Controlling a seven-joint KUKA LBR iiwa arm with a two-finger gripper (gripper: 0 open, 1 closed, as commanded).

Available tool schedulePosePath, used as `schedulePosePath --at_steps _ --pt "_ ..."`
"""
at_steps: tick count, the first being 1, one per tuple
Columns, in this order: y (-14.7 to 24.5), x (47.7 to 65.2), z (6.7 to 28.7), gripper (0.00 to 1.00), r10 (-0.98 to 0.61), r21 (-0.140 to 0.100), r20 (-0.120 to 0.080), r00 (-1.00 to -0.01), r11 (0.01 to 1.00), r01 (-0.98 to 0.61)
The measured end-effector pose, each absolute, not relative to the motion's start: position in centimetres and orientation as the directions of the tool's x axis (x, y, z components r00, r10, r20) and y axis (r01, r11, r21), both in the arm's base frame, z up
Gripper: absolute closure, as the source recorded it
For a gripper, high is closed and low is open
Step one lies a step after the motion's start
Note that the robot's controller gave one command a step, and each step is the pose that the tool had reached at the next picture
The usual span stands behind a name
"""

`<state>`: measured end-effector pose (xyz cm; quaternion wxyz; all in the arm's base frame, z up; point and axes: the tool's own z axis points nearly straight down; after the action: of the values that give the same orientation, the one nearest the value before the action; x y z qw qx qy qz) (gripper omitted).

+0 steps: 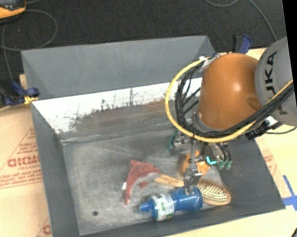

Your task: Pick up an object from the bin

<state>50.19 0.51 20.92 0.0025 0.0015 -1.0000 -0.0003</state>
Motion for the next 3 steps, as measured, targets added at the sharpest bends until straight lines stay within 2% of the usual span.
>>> schedulePosePath --at_steps 1,2,3 --pt "0.5 50.4 21.3 0.00 -0.003 0.001 -0.003 -1.000 1.000 -0.003" --pt "5.1 47.7 9.7 1.00 -0.043 -0.005 0.010 -0.999 0.999 -0.044" --pt "5.1 47.7 9.7 1.00 -0.043 -0.005 0.010 -0.999 0.999 -0.043"
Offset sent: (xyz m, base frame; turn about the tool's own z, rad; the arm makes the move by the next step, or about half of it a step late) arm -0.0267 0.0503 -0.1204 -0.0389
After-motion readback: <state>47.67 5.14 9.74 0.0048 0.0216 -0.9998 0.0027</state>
